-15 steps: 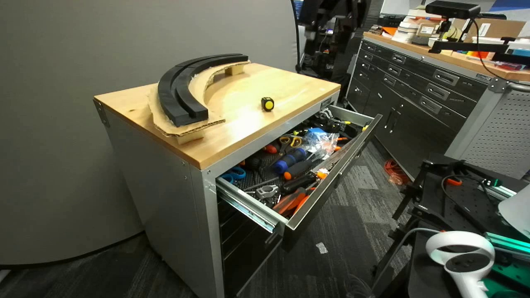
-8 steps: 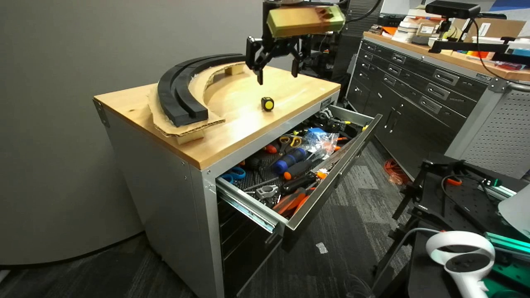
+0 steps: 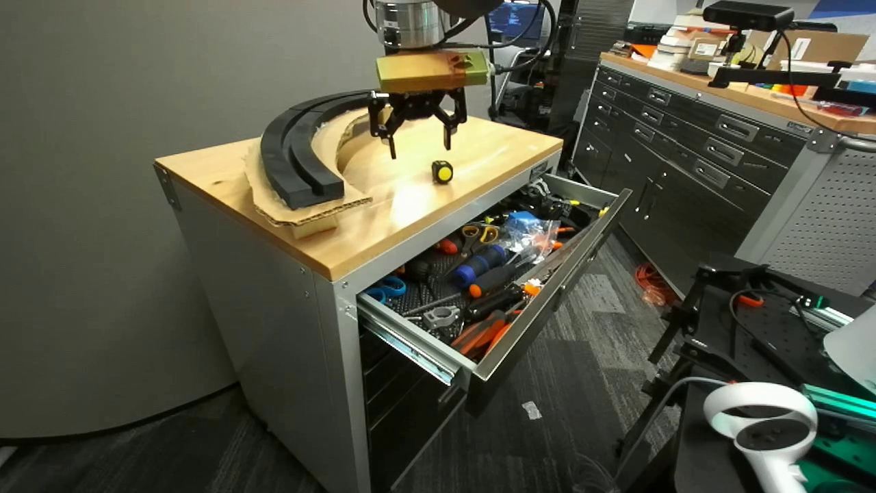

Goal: Place the black screwdriver inside the open drawer then close the drawer

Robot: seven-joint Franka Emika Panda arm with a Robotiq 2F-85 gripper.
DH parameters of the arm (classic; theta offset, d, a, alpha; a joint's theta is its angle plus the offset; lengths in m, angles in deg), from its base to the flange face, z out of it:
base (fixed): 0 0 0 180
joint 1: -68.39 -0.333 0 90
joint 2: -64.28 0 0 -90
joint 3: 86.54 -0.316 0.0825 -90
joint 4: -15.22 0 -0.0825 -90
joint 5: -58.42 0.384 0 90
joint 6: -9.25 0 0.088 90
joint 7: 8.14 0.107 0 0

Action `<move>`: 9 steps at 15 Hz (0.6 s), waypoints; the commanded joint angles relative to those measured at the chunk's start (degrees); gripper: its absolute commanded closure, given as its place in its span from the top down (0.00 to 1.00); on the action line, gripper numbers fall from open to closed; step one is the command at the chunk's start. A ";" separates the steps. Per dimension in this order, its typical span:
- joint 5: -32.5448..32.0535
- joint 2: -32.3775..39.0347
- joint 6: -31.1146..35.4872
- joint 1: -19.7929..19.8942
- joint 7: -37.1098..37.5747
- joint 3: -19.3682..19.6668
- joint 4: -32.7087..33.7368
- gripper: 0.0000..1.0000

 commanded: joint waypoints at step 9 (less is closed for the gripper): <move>6.73 6.96 -13.25 -1.98 -1.87 2.56 11.35 0.58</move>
